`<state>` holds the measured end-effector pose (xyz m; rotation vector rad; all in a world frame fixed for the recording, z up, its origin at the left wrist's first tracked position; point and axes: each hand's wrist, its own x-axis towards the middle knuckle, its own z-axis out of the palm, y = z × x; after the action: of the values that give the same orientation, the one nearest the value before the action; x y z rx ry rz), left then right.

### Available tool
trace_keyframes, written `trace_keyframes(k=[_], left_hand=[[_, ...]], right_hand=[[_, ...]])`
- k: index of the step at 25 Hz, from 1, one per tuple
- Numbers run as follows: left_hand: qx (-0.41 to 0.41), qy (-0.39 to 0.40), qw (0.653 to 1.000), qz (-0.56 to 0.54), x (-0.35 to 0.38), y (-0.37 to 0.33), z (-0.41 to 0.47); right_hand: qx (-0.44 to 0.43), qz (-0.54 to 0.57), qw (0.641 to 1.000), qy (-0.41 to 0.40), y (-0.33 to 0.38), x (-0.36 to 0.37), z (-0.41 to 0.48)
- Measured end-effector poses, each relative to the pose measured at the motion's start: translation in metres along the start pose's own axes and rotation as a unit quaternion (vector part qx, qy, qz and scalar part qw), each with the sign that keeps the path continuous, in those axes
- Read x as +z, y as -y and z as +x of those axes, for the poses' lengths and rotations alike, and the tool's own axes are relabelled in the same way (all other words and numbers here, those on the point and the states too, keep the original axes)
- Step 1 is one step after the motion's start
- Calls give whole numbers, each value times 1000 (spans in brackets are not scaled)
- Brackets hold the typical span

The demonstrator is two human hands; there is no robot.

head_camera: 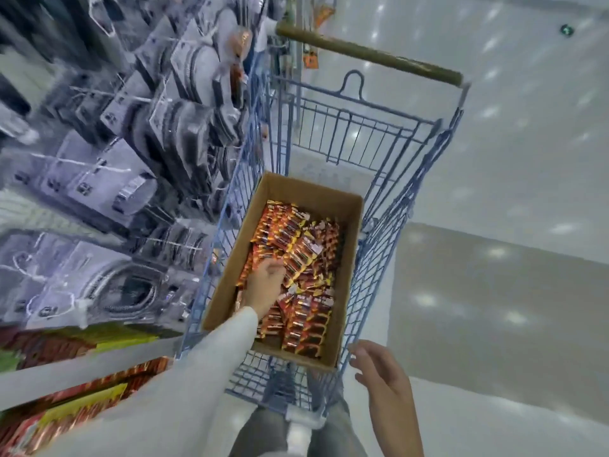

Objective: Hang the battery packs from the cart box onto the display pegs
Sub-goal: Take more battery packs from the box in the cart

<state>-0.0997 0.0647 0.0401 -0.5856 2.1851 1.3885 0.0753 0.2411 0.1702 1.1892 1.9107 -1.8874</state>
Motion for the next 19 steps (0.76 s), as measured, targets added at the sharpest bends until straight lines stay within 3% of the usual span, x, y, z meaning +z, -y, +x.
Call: trace_keyframes(k=[5, 11, 16, 19], left_hand=[[-92, 2, 987, 131, 49, 22, 97], [-79, -16, 940, 332, 84, 54, 155], [-93, -46, 945, 310, 79, 52, 156], [-110, -48, 970, 212, 70, 48, 134]], right_hand=[[65, -34, 997, 17, -9, 0, 45], [111, -47, 993, 7, -17, -9, 78], [113, -81, 990, 28, -7, -9, 93], [113, -109, 986, 62, 2, 0, 102]])
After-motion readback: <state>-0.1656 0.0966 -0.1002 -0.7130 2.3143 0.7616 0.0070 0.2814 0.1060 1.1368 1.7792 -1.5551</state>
